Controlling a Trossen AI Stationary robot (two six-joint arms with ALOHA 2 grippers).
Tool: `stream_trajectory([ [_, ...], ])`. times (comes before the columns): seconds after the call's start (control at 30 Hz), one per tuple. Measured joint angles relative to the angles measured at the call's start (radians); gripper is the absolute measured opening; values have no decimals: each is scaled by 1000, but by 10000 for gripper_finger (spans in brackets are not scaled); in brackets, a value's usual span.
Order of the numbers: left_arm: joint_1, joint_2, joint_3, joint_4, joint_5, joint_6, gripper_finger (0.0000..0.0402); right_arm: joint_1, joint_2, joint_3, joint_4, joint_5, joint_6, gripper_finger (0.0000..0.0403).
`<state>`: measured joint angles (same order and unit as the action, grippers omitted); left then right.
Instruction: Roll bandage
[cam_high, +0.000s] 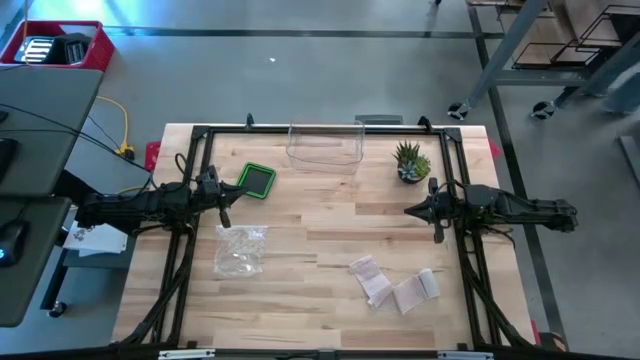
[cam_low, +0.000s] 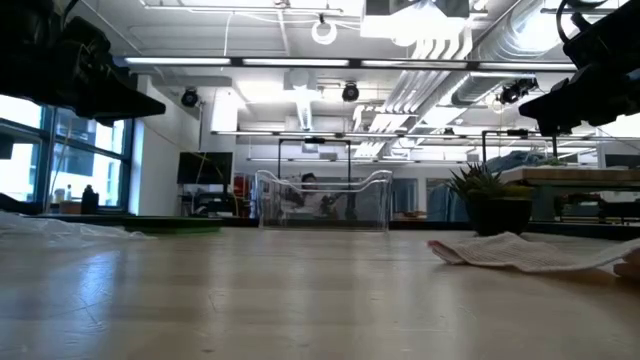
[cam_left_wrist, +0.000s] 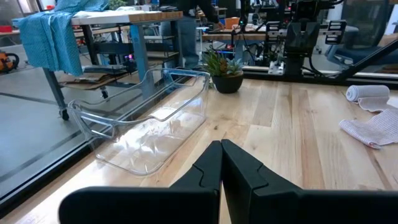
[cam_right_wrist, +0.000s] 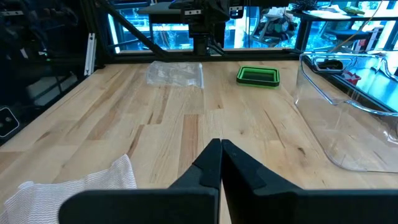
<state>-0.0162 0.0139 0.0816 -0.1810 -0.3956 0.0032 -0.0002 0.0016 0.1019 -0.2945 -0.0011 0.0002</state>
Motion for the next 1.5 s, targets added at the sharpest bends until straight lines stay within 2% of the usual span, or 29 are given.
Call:
stream_trajectory([
  [0.97, 0, 0, 0, 0, 0, 0, 1, 0, 0, 0, 0, 0, 0, 0],
  [1.17, 0, 0, 0, 0, 0, 0, 1, 0, 0, 0, 17, 5, -64, 0],
  [1.2, 0, 0, 0, 0, 0, 0, 1, 0, 1, 0, 51, 5, -57, 0],
  [1.27, 0, 0, 0, 0, 0, 0, 1, 0, 6, -1, 210, 1, 78, 0],
  [1.4, 0, 0, 0, 0, 0, 0, 1, 0, 41, 5, 745, 64, 618, 0],
  [1.43, 0, 0, 0, 1, 0, 0, 1, 0, 59, 13, 867, 72, 675, 0],
  [1.5, 0, 0, 0, 0, 0, 0, 1, 1, 109, 47, 1077, 72, 687, 0],
])
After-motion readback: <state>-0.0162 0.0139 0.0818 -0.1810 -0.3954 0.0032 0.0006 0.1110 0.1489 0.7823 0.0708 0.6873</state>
